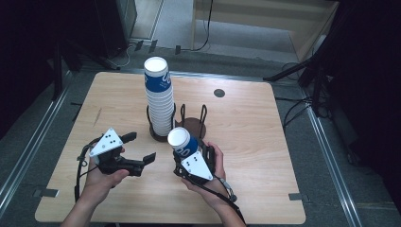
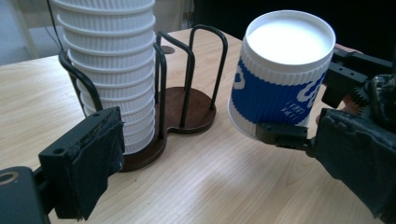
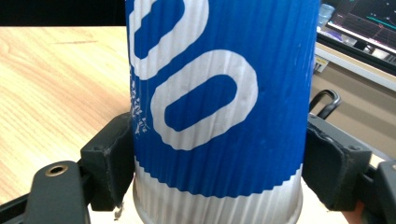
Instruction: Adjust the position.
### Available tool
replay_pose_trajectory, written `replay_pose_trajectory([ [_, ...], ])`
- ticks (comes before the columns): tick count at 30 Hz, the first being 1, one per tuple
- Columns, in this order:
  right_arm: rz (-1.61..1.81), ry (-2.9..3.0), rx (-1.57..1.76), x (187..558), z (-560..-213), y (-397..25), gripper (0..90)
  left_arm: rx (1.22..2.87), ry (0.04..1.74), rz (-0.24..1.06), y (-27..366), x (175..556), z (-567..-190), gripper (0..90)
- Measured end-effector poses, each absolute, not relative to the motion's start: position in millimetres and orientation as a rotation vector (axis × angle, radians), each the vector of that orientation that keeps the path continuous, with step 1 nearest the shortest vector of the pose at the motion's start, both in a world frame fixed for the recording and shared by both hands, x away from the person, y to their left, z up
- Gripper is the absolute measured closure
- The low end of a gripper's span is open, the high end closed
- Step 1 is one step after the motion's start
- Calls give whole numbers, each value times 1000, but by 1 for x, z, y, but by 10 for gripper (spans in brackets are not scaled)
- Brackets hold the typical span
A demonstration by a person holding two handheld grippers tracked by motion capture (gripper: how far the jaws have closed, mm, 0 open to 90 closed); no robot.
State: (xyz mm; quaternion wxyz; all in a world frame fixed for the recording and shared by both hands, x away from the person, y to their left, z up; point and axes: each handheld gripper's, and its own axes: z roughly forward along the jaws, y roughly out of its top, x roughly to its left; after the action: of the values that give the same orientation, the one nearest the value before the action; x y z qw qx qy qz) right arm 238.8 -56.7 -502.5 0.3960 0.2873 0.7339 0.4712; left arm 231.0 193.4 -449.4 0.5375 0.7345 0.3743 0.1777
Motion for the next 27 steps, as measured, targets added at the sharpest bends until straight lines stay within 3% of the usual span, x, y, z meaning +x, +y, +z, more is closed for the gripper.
replay_pose_trajectory([
  [27, 1100, 1897, 445, 226, -516, -39, 201, 1864, 828, 316, 171, 228, -452, 57],
])
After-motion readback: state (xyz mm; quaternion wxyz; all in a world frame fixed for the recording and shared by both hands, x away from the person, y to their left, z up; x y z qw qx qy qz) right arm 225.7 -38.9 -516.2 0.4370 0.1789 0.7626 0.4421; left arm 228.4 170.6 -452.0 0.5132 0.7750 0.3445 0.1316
